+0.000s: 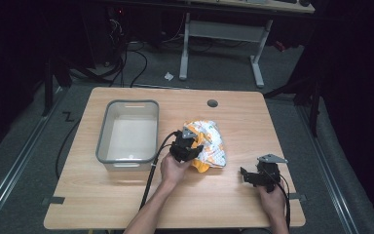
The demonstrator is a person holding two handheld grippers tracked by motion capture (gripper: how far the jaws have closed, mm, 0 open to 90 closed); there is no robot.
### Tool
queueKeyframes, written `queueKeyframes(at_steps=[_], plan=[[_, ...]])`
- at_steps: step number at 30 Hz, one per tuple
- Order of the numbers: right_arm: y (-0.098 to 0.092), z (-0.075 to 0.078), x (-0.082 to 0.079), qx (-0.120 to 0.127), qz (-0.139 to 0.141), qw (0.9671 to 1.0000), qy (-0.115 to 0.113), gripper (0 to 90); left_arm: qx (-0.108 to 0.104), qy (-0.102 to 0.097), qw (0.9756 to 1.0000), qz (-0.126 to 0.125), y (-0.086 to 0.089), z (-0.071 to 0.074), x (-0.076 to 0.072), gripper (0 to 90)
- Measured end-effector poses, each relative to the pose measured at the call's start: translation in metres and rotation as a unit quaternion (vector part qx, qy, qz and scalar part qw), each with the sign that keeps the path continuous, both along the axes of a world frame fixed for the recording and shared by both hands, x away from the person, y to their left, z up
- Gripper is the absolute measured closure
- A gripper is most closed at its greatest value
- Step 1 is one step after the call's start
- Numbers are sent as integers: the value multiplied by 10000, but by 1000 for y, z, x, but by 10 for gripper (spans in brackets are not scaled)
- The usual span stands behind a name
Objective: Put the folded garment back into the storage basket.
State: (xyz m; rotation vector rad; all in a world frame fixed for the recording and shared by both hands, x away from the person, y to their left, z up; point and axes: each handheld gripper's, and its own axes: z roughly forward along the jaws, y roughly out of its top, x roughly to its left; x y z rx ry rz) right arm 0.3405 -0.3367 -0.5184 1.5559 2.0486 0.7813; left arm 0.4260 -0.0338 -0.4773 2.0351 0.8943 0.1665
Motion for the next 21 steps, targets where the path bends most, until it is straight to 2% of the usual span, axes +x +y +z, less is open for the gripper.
queueKeyframes(at_steps=[11,21], plan=[[0,0,0,-1,0,10000,1,147,-69,-147,9998,-95,6,11,-7,760],[0,0,0,-2,-7,10000,-1,147,-300,-232,9991,-176,16,24,-13,761]])
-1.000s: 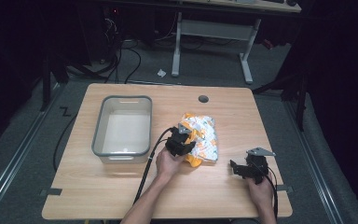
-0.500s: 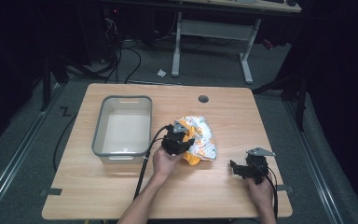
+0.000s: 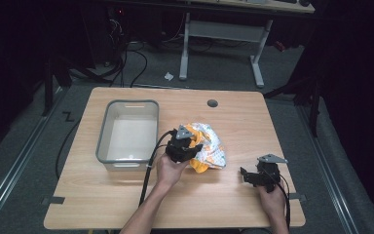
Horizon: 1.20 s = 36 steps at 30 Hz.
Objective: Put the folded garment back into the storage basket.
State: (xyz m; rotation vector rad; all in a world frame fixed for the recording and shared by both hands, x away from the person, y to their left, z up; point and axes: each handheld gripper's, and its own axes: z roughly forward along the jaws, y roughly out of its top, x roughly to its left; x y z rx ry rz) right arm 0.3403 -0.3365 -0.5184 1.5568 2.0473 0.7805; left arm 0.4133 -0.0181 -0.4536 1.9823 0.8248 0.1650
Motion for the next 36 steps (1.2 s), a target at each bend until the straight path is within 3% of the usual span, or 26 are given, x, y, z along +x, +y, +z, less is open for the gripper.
queueKeyframes(at_steps=[15,26,36], plan=[[0,0,0,-1,2,10000,0,147,-5,-270,9995,-148,11,28,-9,762],[0,0,0,0,1,10000,0,147,-86,-278,9992,-268,21,39,-9,762],[0,0,0,5,-4,10000,5,147,-298,-313,9982,-420,33,55,-8,761]])
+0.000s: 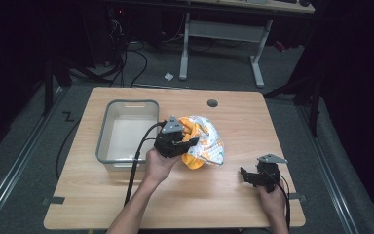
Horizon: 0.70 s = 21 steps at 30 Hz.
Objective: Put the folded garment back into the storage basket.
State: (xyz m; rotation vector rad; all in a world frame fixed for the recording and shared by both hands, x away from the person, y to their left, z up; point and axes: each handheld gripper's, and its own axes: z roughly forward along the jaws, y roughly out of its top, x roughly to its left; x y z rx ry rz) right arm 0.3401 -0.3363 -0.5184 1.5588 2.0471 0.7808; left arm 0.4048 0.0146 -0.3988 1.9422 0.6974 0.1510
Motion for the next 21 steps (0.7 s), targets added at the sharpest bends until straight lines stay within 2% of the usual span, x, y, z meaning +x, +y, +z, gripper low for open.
queueKeyframes(at_steps=[10,13,21], plan=[[0,0,0,-1,8,10000,0,147,-18,-89,10000,-10,11,9,3,761],[0,0,0,-1,8,10000,1,147,-92,-94,9999,0,15,11,3,761],[0,0,0,-2,9,10000,0,147,-143,-145,9997,114,28,15,4,761]])
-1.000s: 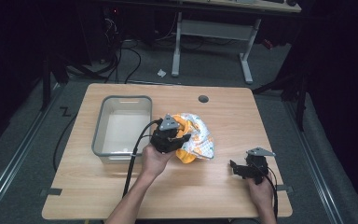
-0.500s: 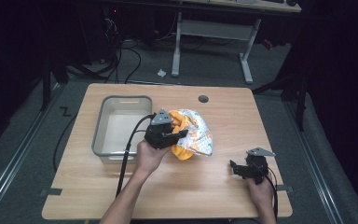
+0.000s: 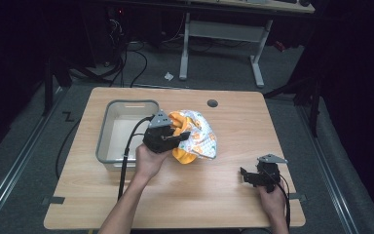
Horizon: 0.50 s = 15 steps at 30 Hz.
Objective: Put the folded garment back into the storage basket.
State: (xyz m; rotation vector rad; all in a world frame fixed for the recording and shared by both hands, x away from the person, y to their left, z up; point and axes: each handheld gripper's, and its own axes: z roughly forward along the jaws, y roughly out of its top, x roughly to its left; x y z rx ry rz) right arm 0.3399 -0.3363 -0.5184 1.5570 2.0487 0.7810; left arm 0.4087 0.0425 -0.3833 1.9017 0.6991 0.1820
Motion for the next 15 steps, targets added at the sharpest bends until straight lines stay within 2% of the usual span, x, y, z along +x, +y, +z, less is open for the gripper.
queueKeyframes(at_steps=[15], plan=[[0,0,0,1,-2,10000,1,147,-55,-51,9999,143,24,11,0,761]])
